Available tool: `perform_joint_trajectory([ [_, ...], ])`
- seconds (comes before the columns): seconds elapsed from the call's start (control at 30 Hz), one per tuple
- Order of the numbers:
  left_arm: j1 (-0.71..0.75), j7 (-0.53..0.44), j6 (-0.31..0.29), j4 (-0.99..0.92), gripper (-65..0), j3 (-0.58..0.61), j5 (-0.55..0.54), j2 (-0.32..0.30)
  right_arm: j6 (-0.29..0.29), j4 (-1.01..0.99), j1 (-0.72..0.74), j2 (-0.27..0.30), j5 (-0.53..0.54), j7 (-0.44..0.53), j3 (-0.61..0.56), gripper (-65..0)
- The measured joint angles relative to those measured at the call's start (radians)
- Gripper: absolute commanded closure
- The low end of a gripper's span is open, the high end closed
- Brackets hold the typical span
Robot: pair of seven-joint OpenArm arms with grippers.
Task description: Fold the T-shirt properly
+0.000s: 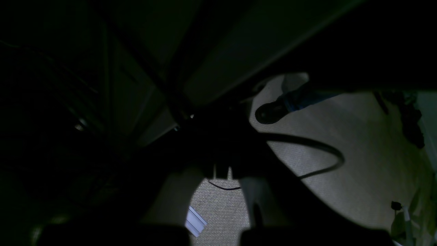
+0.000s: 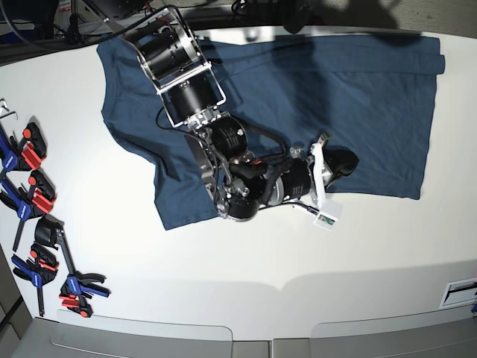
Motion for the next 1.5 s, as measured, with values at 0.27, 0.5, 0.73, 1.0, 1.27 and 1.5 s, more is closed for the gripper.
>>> perform_joint_trajectory([
  [0.27, 0.000, 0.000, 0.000, 0.000, 0.0, 0.000, 0.000, 0.000, 0.000, 0.000, 0.000, 0.000, 0.000, 0.006, 0.000, 0.0],
  [0.5, 0.000, 0.000, 0.000, 0.000, 0.0, 0.000, 0.000, 0.000, 0.000, 0.000, 0.000, 0.000, 0.077, 0.008, 0.006, 0.0],
  [0.73, 0.000, 0.000, 0.000, 0.000, 0.0, 0.000, 0.000, 0.000, 0.000, 0.000, 0.000, 0.000, 0.185, 0.043, 0.077, 0.0],
  [1.0, 0.000, 0.000, 0.000, 0.000, 0.0, 0.000, 0.000, 0.000, 0.000, 0.000, 0.000, -0.001, 0.268, 0.055, 0.109, 0.0],
  [1.27, 0.000, 0.000, 0.000, 0.000, 0.0, 0.000, 0.000, 0.000, 0.000, 0.000, 0.000, 0.000, 0.286, 0.053, 0.109, 0.0],
  [1.5, 0.000, 0.000, 0.000, 0.000, 0.0, 0.000, 0.000, 0.000, 0.000, 0.000, 0.000, -0.002, 0.286, 0.039, 0.109, 0.0],
])
